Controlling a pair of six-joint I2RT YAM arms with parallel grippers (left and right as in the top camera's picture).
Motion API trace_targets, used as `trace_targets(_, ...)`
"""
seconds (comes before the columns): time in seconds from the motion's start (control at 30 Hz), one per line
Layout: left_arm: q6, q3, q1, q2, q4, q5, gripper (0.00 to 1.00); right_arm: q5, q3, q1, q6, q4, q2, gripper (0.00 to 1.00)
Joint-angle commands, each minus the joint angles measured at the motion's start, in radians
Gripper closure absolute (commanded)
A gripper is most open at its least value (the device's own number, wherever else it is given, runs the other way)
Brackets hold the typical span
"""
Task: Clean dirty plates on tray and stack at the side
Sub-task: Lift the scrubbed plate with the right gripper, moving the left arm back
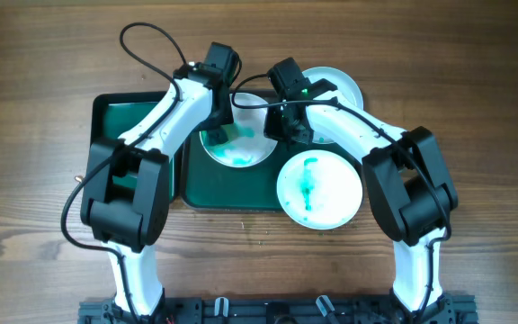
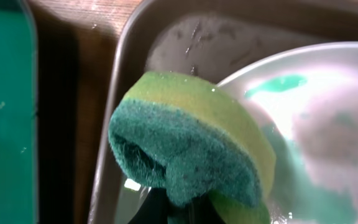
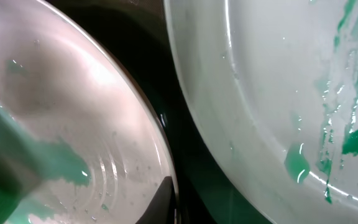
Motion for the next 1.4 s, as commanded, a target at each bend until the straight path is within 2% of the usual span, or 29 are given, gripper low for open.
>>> trace_targets(0.0, -0.02, 0.082, 0.01, -0.097, -0.089, 0.1, 0.96, 0.029, -0.03, -0.005, -0.043, -0.012, 0.028, 0.96)
trace_targets(0.2, -0.02, 0.144, 0.037, -0.222, -0.288, 0.156, 0.96, -0.027, -0.023, -0.005, -0.138, -0.012, 0.027, 0.96)
trace_targets(0.33, -0.02, 0.157, 0.127, -0.326, -0.395, 0.155, 0.96, -0.066, -0.004, 0.0, -0.227, -0.015, -0.006, 0.96)
trace_targets(0.57, 0.032, 0.152, 0.306, -0.363, -0.425, 0.155, 0.96, 0.097, -0.004, 0.049, -0.275, -0.036, -0.173, 0.96)
trace_targets(0.7, 0.032, 0.152, 0.358, -0.363, -0.42, 0.155, 0.96, 0.37, -0.004, 0.126, -0.276, -0.074, -0.281, 0.96)
trace_targets(0.9, 0.032, 0.152, 0.36, -0.363, -0.42, 0.155, 0.96, 1.012, -0.004, 0.339, -0.276, -0.104, -0.398, 0.96)
trace_targets(1.03, 0.032, 0.152, 0.36, -0.363, -0.421, 0.156, 0.96, 1.35, -0.004, 0.473, -0.312, -0.101, -0.404, 0.96)
trace_targets(1.2, 0.032, 0.152, 0.36, -0.363, -0.421, 0.156, 0.96, 1.6, -0.004, 0.575, -0.383, -0.082, -0.404, 0.96)
trace_targets(1.37, 0.032, 0.152, 0.36, -0.363, -0.42, 0.156, 0.96, 1.629, -0.004, 0.591, -0.38, -0.071, -0.404, 0.96)
